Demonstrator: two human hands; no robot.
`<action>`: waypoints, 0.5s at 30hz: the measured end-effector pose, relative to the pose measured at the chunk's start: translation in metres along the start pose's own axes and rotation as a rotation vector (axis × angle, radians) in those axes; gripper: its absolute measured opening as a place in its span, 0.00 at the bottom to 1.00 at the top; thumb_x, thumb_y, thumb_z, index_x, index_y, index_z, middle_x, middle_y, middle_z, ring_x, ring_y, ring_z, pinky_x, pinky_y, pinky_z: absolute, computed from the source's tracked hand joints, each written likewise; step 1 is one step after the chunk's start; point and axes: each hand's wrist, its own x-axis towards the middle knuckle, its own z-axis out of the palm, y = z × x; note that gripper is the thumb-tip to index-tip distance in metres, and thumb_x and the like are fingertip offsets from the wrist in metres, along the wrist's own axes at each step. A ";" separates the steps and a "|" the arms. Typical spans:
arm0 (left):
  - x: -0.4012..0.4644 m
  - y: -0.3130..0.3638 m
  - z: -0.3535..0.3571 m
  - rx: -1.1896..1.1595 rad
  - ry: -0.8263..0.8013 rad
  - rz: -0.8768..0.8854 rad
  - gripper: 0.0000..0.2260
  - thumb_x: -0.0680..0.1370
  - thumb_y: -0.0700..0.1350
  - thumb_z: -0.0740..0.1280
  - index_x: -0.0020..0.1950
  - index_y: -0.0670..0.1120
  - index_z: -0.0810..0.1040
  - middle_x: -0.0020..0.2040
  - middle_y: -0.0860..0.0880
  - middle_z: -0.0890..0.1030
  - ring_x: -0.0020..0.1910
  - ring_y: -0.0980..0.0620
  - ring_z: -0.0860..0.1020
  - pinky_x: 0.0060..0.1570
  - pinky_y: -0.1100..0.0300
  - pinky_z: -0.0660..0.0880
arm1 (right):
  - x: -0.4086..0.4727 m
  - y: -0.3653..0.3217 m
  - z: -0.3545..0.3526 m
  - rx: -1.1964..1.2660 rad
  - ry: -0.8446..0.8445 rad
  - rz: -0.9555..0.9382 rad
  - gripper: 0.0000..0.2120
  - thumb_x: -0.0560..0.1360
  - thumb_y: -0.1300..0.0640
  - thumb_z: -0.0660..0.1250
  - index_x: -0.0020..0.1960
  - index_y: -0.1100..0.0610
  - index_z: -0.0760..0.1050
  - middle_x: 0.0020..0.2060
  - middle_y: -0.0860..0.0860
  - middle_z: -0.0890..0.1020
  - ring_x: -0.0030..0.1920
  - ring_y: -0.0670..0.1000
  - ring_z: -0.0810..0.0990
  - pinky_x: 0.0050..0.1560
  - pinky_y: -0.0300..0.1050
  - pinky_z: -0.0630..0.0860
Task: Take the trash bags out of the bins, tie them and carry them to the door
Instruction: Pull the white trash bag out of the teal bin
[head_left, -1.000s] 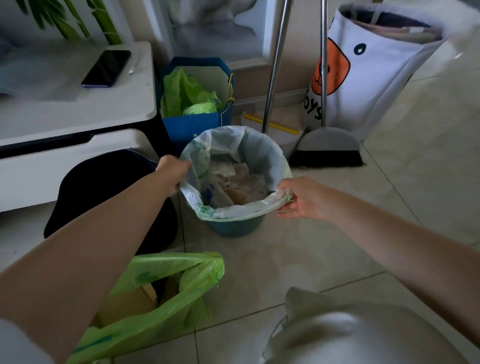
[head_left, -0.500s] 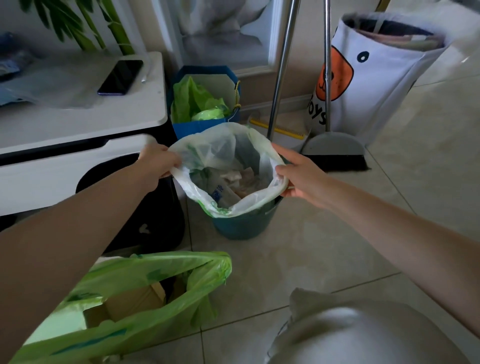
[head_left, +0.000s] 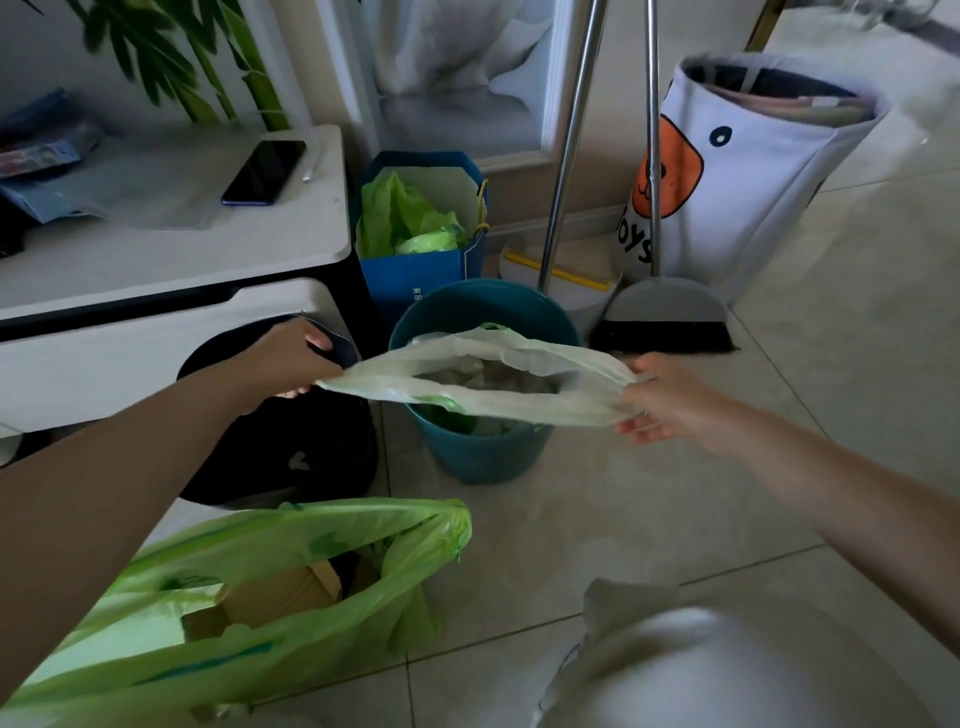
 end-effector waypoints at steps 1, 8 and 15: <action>-0.001 0.003 0.003 -0.007 -0.083 -0.015 0.23 0.71 0.36 0.71 0.65 0.45 0.71 0.43 0.41 0.76 0.34 0.48 0.75 0.32 0.60 0.73 | 0.001 -0.001 0.001 -0.019 -0.043 0.030 0.23 0.75 0.65 0.64 0.68 0.55 0.65 0.48 0.57 0.81 0.39 0.56 0.85 0.41 0.52 0.83; 0.010 0.035 0.030 -0.060 -0.106 0.060 0.22 0.73 0.56 0.70 0.60 0.42 0.80 0.57 0.46 0.79 0.53 0.49 0.77 0.51 0.58 0.70 | 0.006 -0.022 0.010 -0.417 0.064 -0.180 0.08 0.77 0.57 0.61 0.56 0.56 0.70 0.39 0.57 0.82 0.29 0.53 0.84 0.26 0.42 0.78; -0.001 0.071 0.029 -0.008 0.087 0.319 0.04 0.76 0.44 0.67 0.45 0.43 0.78 0.40 0.46 0.77 0.38 0.49 0.76 0.36 0.61 0.71 | 0.004 -0.044 0.004 -0.518 0.270 -0.530 0.14 0.81 0.50 0.54 0.53 0.56 0.75 0.35 0.52 0.81 0.26 0.48 0.82 0.34 0.47 0.81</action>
